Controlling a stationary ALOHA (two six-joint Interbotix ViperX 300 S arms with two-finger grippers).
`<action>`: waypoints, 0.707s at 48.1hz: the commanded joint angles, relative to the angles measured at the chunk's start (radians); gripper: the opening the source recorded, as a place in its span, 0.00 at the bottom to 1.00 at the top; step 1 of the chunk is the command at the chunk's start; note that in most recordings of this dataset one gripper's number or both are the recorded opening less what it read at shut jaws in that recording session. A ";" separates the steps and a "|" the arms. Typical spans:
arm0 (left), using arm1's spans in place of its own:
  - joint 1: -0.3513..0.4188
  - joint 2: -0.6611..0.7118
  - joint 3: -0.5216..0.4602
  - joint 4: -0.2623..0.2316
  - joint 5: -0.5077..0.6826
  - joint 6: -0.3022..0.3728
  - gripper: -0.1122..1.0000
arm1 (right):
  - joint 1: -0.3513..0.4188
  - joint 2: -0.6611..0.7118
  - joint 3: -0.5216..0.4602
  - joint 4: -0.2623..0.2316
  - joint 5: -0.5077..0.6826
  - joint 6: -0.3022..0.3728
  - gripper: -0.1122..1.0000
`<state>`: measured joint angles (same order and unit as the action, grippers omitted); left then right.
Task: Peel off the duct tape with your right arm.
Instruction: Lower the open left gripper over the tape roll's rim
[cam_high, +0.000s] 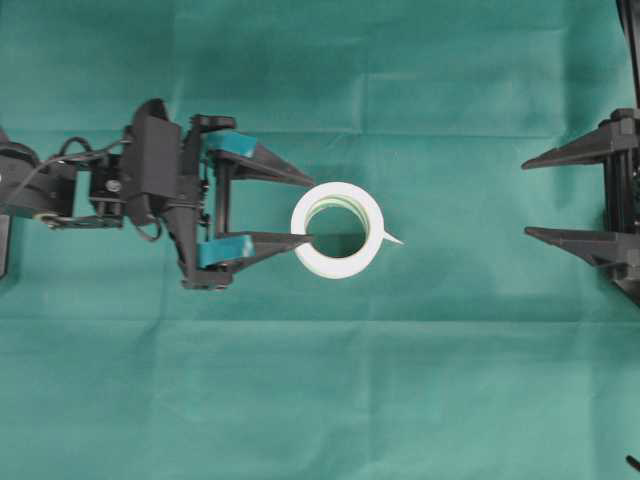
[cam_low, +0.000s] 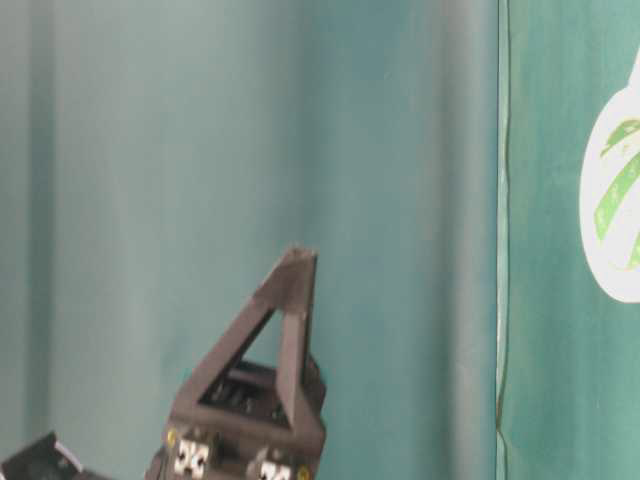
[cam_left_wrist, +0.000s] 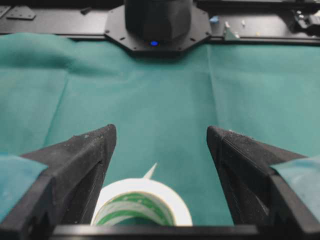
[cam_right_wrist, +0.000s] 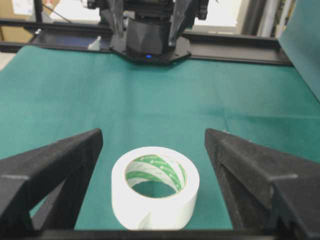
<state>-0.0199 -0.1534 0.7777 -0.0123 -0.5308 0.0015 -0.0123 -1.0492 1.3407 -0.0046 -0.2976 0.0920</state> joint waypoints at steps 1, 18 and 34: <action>-0.009 0.009 -0.046 -0.002 -0.009 0.003 0.84 | -0.002 0.003 -0.014 0.002 -0.009 0.000 0.73; -0.012 0.037 -0.081 -0.002 0.044 -0.006 0.84 | 0.000 0.003 -0.012 0.002 -0.009 0.000 0.73; -0.037 0.103 -0.209 -0.003 0.362 -0.008 0.84 | -0.002 0.003 -0.014 -0.002 -0.009 0.000 0.73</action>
<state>-0.0476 -0.0552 0.6213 -0.0138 -0.2301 -0.0061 -0.0123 -1.0492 1.3407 -0.0046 -0.2976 0.0920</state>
